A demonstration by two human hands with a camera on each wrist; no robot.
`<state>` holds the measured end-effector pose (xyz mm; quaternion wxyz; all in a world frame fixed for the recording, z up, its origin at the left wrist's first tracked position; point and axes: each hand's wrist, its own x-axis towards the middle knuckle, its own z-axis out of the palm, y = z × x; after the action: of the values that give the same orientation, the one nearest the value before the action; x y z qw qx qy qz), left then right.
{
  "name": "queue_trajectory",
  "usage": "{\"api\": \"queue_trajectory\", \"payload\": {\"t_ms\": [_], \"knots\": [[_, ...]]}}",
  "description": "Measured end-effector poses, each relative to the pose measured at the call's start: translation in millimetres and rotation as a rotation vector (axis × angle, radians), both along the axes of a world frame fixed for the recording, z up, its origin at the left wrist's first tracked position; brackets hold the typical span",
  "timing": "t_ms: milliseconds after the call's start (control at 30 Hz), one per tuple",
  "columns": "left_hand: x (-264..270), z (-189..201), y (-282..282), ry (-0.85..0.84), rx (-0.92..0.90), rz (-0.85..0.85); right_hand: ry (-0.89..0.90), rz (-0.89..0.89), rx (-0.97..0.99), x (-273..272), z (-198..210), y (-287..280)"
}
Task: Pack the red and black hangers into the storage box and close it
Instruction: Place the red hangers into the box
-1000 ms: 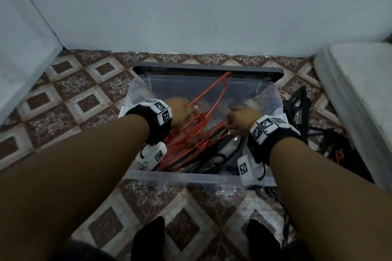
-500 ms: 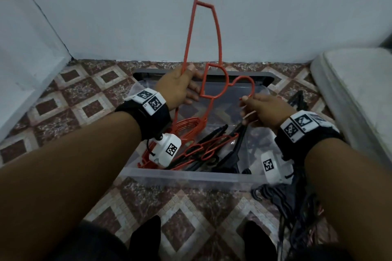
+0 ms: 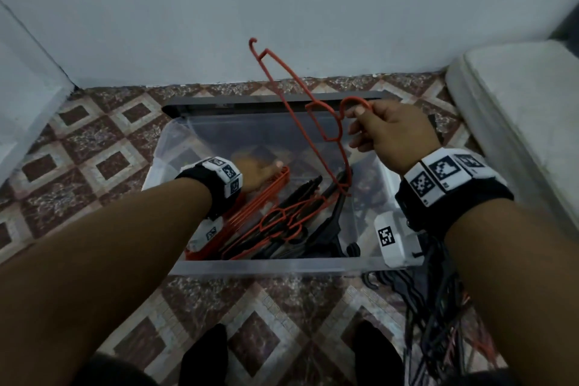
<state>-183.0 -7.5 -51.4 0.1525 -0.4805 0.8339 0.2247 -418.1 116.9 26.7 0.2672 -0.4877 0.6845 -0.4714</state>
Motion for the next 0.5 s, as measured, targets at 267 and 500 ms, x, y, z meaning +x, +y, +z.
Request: {"api": "queue_trajectory", "payload": {"t_ms": [267,500], "knots": [[-68,-81,6,-0.234,0.085,-0.462,0.144,-0.141,-0.017,7,0,-18],[-98,-99,26,-0.327,0.047,-0.519,0.172,-0.190,0.022,2,-7,-18]]}}
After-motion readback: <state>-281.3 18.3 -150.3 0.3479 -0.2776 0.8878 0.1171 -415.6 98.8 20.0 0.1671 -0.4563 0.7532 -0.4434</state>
